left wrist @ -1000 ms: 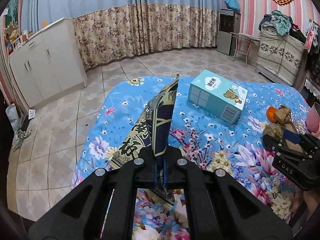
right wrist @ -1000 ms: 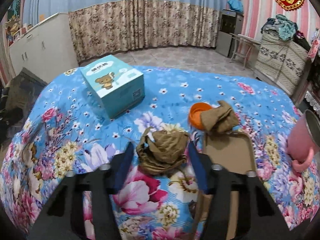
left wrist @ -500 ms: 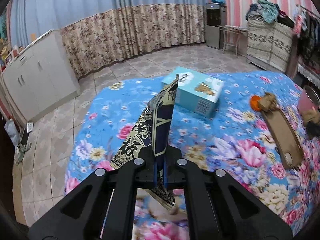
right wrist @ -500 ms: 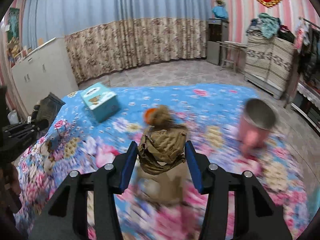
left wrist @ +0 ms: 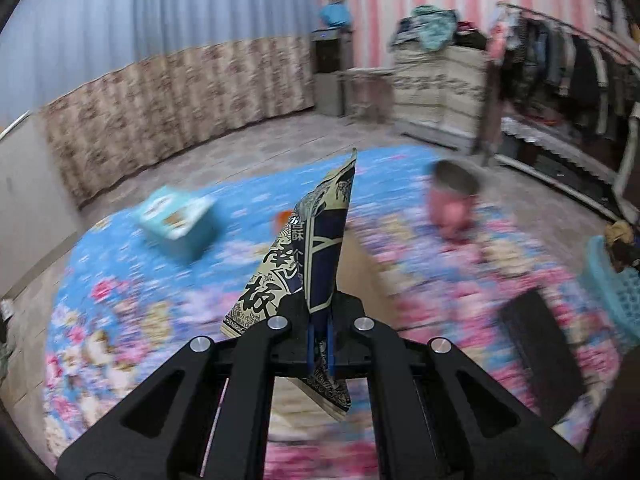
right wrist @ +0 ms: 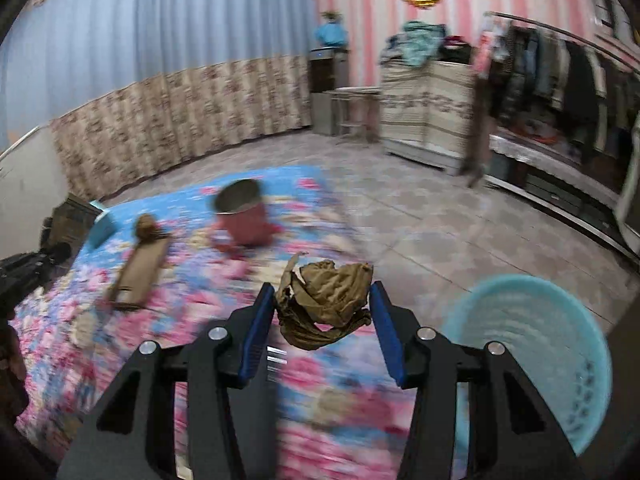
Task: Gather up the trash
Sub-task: 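Carry the snack packet and brown paper with both grippers toward the basket, then open the left gripper dropping the packet while the right gripper drops the brown paper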
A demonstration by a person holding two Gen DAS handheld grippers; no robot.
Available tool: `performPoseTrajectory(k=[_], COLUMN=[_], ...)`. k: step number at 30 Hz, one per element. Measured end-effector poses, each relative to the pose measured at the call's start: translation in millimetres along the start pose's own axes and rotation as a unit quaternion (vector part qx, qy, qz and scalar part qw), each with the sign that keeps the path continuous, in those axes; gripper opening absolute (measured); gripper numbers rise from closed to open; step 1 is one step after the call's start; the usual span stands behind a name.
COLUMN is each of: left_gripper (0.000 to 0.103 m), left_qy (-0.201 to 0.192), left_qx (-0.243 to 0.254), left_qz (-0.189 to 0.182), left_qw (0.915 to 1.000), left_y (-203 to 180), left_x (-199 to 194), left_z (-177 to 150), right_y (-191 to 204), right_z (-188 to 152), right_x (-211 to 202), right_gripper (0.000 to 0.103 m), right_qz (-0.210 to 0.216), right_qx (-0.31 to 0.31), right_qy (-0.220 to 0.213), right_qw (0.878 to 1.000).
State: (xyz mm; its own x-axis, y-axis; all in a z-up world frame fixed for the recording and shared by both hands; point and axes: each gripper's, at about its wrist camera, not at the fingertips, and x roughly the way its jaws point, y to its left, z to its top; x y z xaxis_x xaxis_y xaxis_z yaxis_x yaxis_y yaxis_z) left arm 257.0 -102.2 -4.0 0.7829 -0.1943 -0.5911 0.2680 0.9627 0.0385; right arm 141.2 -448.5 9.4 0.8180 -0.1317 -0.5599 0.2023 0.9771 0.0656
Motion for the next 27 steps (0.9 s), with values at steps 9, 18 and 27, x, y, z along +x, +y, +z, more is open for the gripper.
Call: performPoseTrajectory(k=[9,18,27], left_gripper=[0.002,0.002,0.002], left_qy=[-0.033,-0.016,-0.024], left_qx=[0.085,0.146,0.198], left_qz=[-0.09,-0.185,-0.247], left_qw=[0.9917,0.9716,0.9485], left_y=[-149.1,-278.4,-365.7], left_x=[-10.0,0.5,1.6], left_z=[33.4,23.0,0.5], right_y=[-118.9,-190.5,-225.8], right_z=[-20.4,-33.3,-47.2], right_x=[-38.6,-58.2,-55.0], right_gripper=[0.049,0.049,0.049], right_qz=[-0.079,-0.145,-0.159], right_qx=[0.067,0.09,0.102], right_qy=[-0.02,-0.029,-0.025], right_qw=[0.994,0.985,0.982])
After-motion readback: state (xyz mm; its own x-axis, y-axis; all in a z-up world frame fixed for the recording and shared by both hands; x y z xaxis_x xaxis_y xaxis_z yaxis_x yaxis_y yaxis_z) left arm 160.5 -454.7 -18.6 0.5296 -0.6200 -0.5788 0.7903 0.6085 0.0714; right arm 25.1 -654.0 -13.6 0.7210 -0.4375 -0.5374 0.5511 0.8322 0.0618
